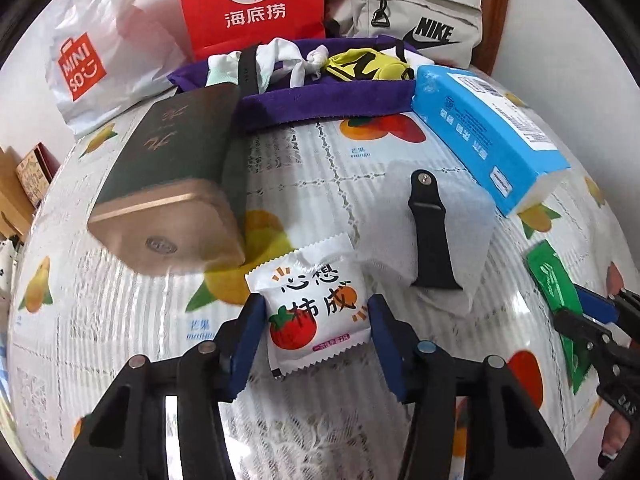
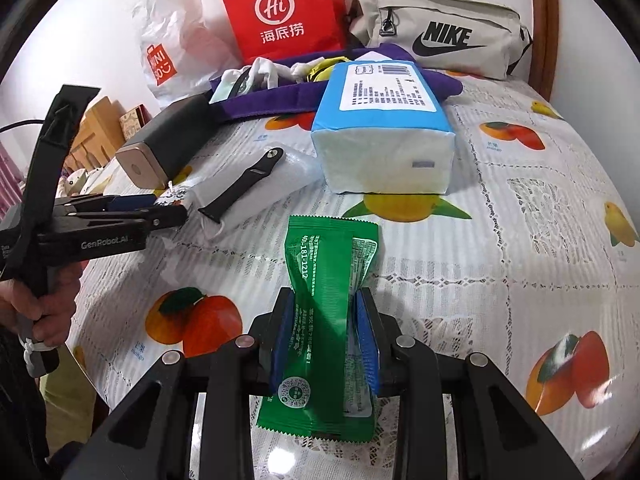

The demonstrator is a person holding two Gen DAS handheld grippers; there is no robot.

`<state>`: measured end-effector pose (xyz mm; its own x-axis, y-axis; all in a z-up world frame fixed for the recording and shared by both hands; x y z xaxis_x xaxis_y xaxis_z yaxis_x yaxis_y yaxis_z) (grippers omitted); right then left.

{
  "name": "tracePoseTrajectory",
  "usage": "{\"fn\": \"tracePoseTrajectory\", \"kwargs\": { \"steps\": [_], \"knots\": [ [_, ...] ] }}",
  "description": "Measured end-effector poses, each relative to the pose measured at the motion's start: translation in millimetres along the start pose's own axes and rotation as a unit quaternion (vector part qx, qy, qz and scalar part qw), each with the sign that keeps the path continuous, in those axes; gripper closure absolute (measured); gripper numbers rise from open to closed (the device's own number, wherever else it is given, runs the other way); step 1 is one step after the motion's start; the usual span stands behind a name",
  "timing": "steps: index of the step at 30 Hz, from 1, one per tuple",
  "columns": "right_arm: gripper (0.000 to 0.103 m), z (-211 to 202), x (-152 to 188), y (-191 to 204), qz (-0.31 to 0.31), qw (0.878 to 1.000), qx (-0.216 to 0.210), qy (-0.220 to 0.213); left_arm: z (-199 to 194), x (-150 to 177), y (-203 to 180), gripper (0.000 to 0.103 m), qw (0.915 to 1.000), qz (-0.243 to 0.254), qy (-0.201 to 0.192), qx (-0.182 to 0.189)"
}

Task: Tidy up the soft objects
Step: 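Grasp the white tomato-print packet with the left tool while the right tool lifts the green packet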

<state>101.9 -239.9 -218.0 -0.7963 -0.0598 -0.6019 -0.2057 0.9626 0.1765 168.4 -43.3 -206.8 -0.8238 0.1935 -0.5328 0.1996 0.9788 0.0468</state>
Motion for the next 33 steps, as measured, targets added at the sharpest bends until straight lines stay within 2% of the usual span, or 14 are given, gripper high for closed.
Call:
{"fn": "tracePoseTrajectory", "kwargs": {
  "steps": [8,15,19,24,26,27,33],
  "knots": [
    [0.072,-3.2,6.1,3.4,-0.003,1.0,0.009,0.001,-17.8,24.6,15.2,0.059,0.9999,-0.009,-0.009,0.005],
    [0.072,-7.4,10.7,3.9,0.01,1.0,0.014,0.001,-30.9,44.1,33.6,0.063,0.9986,-0.037,-0.018,0.033],
    [0.072,-8.9,10.5,5.9,0.01,1.0,0.019,0.005,-36.6,46.5,38.2,0.073,0.9977,-0.045,-0.027,0.043],
    [0.072,-10.3,11.8,9.4,0.008,1.0,0.025,0.009,-41.4,49.7,45.2,0.08,0.9972,-0.053,-0.032,0.043],
    [0.072,-12.0,12.9,9.9,0.009,1.0,0.028,0.01,-45.1,50.5,49.5,0.094,0.9965,-0.059,-0.035,0.047],
    [0.072,-12.9,12.6,9.8,0.009,1.0,0.028,0.01,-46.9,50.4,51.0,0.096,0.9964,-0.06,-0.037,0.048],
    [0.072,-17.8,10.5,11.1,0.008,0.999,0.032,0.009,-55.2,48.3,54.5,0.097,0.9958,-0.062,-0.044,0.051]
  ]
}}
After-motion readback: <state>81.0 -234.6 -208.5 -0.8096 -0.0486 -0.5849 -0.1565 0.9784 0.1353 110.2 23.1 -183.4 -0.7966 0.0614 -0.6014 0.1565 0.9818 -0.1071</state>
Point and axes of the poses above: each gripper's, at about its wrist camera, not at the fingertips, and z roughly the way its jaws point, y to its left, x to its underside, the point moved 2 cm from there along z, roughly the way its jaws point, and after that the axes turned 2 degrees about -x, right-handed, at the moved point
